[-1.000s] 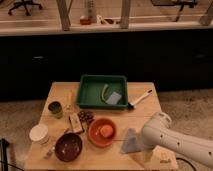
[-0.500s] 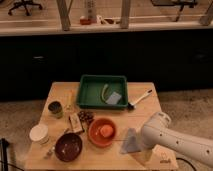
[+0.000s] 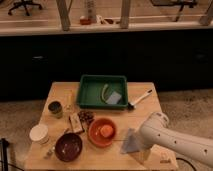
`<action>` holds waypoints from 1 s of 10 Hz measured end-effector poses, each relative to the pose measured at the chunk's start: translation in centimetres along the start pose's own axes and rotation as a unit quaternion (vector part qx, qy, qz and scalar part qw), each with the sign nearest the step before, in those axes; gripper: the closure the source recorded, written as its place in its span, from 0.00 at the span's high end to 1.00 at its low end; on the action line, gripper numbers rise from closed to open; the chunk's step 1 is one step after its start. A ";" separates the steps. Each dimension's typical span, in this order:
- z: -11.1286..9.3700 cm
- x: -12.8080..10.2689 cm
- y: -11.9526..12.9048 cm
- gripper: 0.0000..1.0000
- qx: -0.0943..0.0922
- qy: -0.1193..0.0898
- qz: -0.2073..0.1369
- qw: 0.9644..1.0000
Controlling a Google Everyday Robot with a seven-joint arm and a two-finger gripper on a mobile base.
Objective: Place towel in purple bowl
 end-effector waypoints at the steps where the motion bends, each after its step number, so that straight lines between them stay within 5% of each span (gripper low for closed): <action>1: 0.1 -0.2 -0.4 0.80 0.001 0.000 -0.005 1.000; 3: 0.4 -0.2 -0.9 0.70 0.002 0.000 -0.012 1.000; 10: 1.1 -0.1 -1.2 0.03 -0.006 -0.004 -0.027 1.000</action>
